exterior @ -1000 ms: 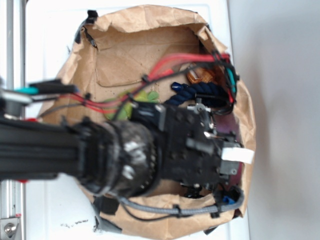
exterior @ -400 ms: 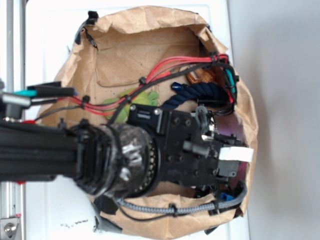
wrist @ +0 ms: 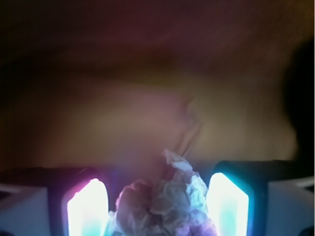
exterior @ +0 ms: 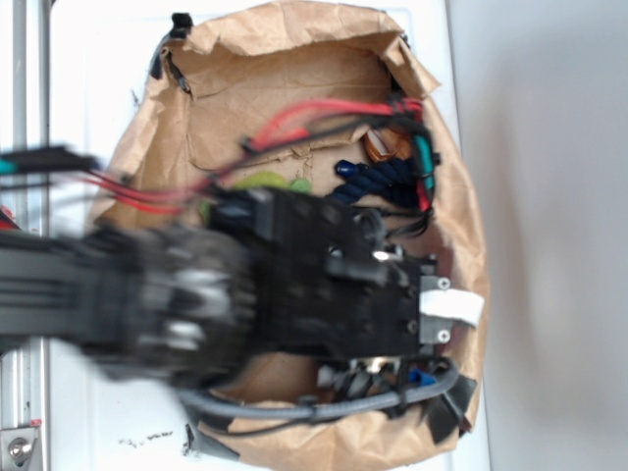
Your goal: Grab the white paper.
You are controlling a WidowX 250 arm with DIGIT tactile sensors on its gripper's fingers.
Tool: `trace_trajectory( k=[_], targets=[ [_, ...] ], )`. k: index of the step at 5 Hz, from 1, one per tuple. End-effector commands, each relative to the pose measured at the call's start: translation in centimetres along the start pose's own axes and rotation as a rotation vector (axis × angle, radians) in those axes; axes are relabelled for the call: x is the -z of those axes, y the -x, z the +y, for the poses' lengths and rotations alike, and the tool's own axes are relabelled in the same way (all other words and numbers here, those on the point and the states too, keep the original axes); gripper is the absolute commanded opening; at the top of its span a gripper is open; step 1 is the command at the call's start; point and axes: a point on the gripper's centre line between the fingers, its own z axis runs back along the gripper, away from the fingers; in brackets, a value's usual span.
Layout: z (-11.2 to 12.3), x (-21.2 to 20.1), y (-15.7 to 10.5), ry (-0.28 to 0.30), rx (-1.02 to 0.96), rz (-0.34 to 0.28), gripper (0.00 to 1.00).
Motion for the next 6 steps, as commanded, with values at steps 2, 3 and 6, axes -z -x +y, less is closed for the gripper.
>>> trace_trajectory(
  k=[2,3,6],
  targets=[
    [1.6,-11.4,-2.3,0.012,-0.080,-0.061,0.00],
    [4.6,-11.3,-2.2,-0.011,-0.122,-0.061,0.00],
    [8.6,-13.4,-0.5,0.016,-0.116,-0.051,0.00]
  ],
)
